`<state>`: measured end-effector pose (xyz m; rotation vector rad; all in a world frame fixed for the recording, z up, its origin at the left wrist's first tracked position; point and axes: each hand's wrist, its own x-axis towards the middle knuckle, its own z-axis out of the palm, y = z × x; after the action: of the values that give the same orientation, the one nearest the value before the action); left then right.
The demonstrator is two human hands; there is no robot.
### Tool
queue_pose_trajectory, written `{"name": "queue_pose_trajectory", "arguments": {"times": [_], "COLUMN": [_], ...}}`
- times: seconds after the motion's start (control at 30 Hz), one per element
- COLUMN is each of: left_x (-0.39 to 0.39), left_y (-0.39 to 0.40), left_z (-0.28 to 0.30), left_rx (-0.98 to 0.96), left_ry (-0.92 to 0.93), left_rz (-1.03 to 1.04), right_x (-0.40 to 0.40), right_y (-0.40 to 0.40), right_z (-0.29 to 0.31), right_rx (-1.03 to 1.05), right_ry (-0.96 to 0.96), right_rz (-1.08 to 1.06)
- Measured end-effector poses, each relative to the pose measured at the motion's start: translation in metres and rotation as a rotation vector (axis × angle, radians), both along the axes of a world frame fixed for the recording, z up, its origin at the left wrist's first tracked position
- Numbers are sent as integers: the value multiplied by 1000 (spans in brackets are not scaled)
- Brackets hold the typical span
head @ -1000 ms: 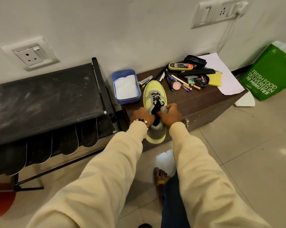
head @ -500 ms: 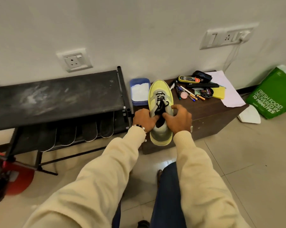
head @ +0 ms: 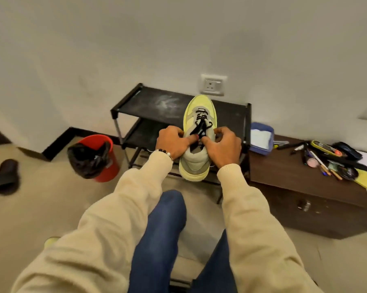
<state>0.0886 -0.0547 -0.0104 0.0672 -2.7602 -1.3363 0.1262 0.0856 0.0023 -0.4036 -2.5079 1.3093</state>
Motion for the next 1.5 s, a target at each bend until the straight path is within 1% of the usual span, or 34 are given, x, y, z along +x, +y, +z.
{"name": "queue_pose_trajectory", "arguments": {"times": [0.1,0.17,0.2,0.3,0.33,0.43,0.5,0.63,0.77,0.87,1.0,1.07,1.13,1.2,1.3,1.37,1.4,1.47,1.5], "left_x": [1,4,5,19,23,30,38,54,73,80,82,79,78,79,92,102,106,113,118], "left_y": [-68,-108,-142,-182,-203,-257,-285,-312,-326,-334,-344,-346,-348,-351,-351,-350,-350,-352,-355], "left_z": [-13,-29,-45,-76,-93,-154,-196,-272,-349,-395,-450,-472,-486,-495,-502,-501,-497,-487,-481], "left_rx": [-1,2,16,28,34,2,-6,13,-15,-45,-14,4,42,77,142,215,224,161,126], "left_ry": [-19,-20,-33,-3,-33,-151,-278,-486,-653,-764,-827,-840,-849,-859,-838,-832,-820,-780,-778], "left_rz": [167,245,320,428,478,579,629,715,760,757,799,813,828,817,780,807,836,945,1041], "right_x": [-23,-33,-45,-54,-61,-78,-81,-79,-62,-52,-38,-33,-32,-32,-29,-25,-23,-18,-13], "right_y": [-64,-102,-138,-179,-203,-268,-303,-353,-381,-393,-400,-403,-405,-406,-401,-401,-403,-408,-412], "right_z": [-11,-23,-38,-63,-78,-125,-160,-236,-316,-366,-426,-448,-461,-471,-472,-467,-464,-462,-461], "right_rx": [17,34,49,74,98,172,222,343,373,312,257,200,113,82,98,112,175,344,359], "right_ry": [-36,-82,-117,-159,-186,-358,-463,-623,-716,-787,-975,-1082,-1161,-1168,-1154,-1114,-1023,-737,-639], "right_rz": [177,299,385,543,612,797,878,966,1037,1054,1087,1063,989,978,1063,1051,1033,1013,1027]}}
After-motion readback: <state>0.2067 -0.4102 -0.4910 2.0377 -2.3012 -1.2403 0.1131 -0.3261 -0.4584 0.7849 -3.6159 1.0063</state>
